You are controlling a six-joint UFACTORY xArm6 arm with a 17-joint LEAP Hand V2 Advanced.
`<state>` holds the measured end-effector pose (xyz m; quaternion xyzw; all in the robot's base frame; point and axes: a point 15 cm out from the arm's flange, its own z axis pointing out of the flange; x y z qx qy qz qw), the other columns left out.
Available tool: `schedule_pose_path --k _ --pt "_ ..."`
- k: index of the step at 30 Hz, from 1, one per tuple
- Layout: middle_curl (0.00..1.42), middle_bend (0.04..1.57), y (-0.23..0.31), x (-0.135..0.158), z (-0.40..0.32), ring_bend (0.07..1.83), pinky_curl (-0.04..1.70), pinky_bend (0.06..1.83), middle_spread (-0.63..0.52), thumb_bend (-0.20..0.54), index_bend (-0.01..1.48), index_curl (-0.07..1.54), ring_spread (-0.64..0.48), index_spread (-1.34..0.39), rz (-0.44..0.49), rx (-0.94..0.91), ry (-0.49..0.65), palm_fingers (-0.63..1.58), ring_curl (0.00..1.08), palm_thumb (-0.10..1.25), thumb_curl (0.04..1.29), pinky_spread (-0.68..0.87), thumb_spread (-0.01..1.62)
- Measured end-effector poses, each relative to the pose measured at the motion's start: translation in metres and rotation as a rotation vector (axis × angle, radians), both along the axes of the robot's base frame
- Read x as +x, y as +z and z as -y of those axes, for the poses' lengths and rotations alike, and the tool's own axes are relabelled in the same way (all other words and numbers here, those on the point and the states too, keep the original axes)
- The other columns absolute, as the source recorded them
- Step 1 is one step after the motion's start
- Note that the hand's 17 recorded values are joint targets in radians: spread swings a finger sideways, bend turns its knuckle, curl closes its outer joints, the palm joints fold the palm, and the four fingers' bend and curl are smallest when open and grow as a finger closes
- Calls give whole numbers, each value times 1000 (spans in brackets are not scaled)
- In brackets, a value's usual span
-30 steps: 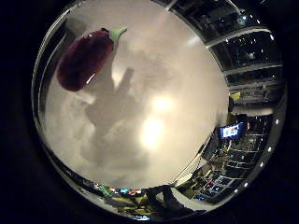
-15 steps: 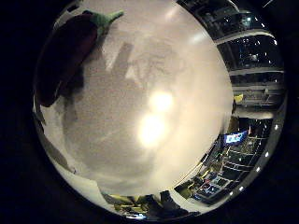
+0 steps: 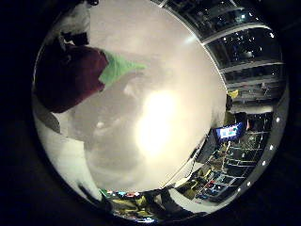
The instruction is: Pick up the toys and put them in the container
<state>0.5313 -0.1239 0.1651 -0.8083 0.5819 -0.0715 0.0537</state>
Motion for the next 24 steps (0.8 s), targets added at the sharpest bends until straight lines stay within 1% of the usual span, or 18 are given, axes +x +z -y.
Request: schedule_pose_path --k 3,8,11,16,19,22,24 --pt "637 1251 16 -25 10 1352 676 1257 -100 -20 1113 685 -173 -211 10 -4 -24 1242 583 953 507 -232 875" --pt "629 1285 39 -75 34 1377 728 1252 -91 -23 1144 683 -170 -197 32 -20 -74 1221 584 952 527 -224 878" --pt "624 1293 59 -101 52 1383 746 1245 -89 -23 1150 680 -168 -194 49 -53 -98 1219 583 951 533 -223 879" --pt "609 1308 90 -139 51 1394 795 1222 -97 -24 1164 671 -171 -192 14 -46 -122 1215 577 948 544 -219 880" --pt "602 1314 116 -150 37 1399 822 1210 -100 -25 1167 667 -172 -195 33 -44 -122 1212 574 945 548 -219 876" --pt "595 1319 140 -148 -2 1405 851 1194 -101 -24 1170 662 -172 -196 68 -34 -88 1212 572 943 551 -220 873" --pt "592 1322 151 -146 -41 1407 865 1185 -100 -24 1171 660 -172 -194 80 -17 -54 1212 571 943 553 -222 872"
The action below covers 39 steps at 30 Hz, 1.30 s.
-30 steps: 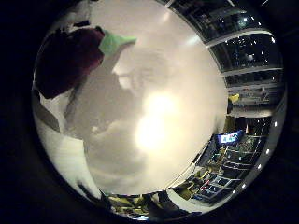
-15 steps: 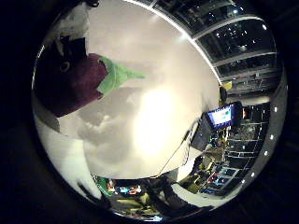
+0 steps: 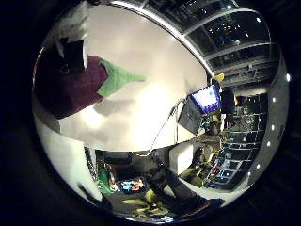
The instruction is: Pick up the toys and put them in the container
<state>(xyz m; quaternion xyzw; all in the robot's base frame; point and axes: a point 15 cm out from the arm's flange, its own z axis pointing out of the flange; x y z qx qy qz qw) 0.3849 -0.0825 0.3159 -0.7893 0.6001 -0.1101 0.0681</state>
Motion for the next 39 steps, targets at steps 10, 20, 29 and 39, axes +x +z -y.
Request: schedule_pose_path --k 10,20,29,39 --pt "583 1331 17 -14 -218 1408 929 1144 -95 -25 1184 652 -172 -187 8 86 234 1215 566 933 558 -230 875" --pt "543 1238 -8 28 -333 1319 817 1021 -138 -34 923 595 -210 -262 37 122 348 1047 519 873 519 -364 880" --pt "268 355 -13 58 -342 497 549 678 30 -38 327 332 176 -508 -20 25 414 -142 214 785 441 386 936" --pt "261 175 13 53 -301 315 404 557 82 -29 171 292 232 -507 -21 12 380 -22 192 704 366 494 944"
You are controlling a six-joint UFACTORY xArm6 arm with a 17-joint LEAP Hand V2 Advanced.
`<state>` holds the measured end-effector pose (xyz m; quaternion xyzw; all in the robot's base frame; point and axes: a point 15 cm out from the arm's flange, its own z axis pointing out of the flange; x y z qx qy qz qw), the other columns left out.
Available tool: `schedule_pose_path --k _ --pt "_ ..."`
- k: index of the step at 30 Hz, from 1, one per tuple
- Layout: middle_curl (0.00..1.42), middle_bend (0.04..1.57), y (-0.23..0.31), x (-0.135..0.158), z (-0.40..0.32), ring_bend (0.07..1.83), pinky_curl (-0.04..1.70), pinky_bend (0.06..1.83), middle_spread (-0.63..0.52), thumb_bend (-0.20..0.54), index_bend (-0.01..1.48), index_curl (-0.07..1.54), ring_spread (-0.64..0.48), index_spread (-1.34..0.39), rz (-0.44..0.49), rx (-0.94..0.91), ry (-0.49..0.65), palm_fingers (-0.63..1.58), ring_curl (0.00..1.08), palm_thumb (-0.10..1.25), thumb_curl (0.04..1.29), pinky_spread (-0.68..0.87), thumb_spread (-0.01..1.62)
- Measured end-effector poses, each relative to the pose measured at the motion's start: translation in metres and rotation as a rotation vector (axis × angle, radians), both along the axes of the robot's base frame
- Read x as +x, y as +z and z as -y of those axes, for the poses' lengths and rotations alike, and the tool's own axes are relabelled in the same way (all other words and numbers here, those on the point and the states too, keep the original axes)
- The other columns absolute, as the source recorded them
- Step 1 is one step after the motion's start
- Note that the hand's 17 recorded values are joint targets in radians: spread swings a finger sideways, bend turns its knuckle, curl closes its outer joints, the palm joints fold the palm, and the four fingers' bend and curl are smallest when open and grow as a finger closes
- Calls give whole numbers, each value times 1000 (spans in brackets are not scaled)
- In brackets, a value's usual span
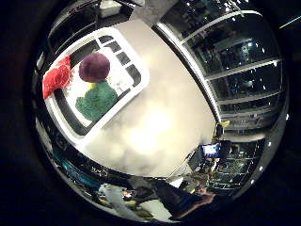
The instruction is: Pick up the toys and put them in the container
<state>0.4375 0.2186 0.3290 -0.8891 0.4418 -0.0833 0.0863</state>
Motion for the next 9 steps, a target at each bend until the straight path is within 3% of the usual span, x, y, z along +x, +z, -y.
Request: schedule_pose_path --k 9 --pt "258 170 -22 -63 78 259 355 523 88 -27 187 309 251 -504 -128 -58 -106 -2 205 690 346 492 951"
